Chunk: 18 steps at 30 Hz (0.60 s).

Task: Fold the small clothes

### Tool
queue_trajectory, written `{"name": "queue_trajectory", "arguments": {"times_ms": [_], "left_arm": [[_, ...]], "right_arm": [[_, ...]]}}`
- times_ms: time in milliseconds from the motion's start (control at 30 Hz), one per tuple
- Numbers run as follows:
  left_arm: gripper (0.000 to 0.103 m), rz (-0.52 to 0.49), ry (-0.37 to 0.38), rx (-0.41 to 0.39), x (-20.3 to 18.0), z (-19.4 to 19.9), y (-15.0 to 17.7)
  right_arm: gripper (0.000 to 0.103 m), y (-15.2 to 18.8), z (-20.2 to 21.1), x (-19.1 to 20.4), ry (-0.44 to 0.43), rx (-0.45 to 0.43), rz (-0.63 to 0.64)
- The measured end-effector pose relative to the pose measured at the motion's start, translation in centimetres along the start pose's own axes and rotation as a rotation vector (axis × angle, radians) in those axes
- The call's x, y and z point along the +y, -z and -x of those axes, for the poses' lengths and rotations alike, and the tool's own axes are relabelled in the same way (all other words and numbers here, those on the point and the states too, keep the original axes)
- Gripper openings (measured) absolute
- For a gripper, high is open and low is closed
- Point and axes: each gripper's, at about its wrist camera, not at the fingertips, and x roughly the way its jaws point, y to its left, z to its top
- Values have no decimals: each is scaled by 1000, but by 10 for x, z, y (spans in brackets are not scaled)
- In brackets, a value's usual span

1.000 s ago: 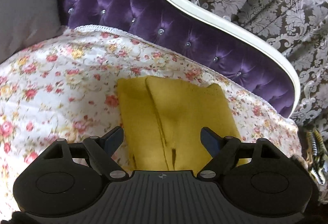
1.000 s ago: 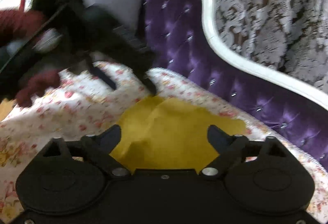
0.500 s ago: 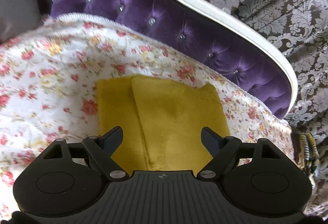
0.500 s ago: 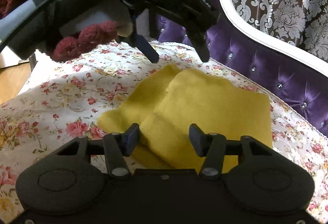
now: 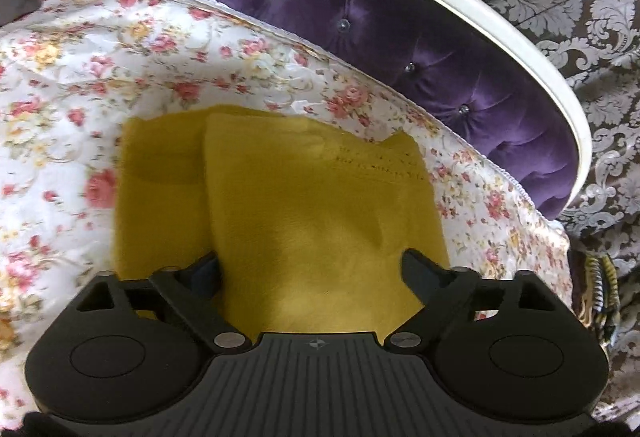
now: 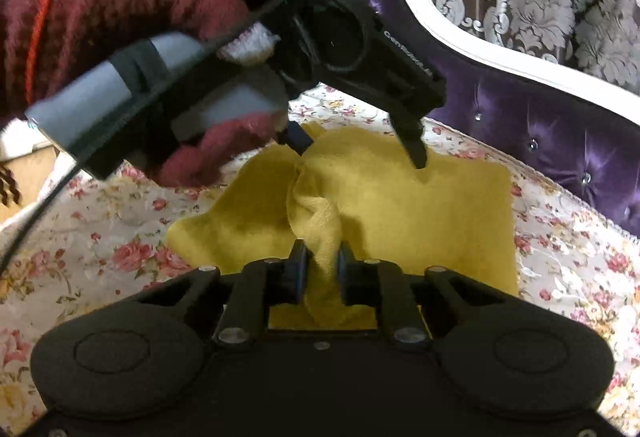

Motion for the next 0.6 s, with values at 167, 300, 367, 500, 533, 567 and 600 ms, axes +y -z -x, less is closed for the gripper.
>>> {"name": "queue_trajectory", "arguments": {"times_ms": [167,300,367,500,533,567,600], "left_arm": [[92,-24,-62,-29,-11,-9,4],[64,2,-120,-61,-13,-7,4],[51,-8,-146,-61,-15,-6,3],[19,-7,-141,-71,-14,-5,2],[15,-10,-129,-76,-14,-5,3],[15,-15,-123,-86,-15,-4,4],[14,-26,-123,-96,-17,-2,5]], "right_arm": [[23,7,-2,-3,-43,2,-18],[23,10,-3,-4,-71,15,-33],[23,11,-1,-4,-69,10,-39],[22,11,2,-4,-67,-2,-65],[22,11,2,-4,-65,-4,-69],[22,11,2,-4,-64,-6,-73],[21,12,3,-4,-62,-11,-77]]}}
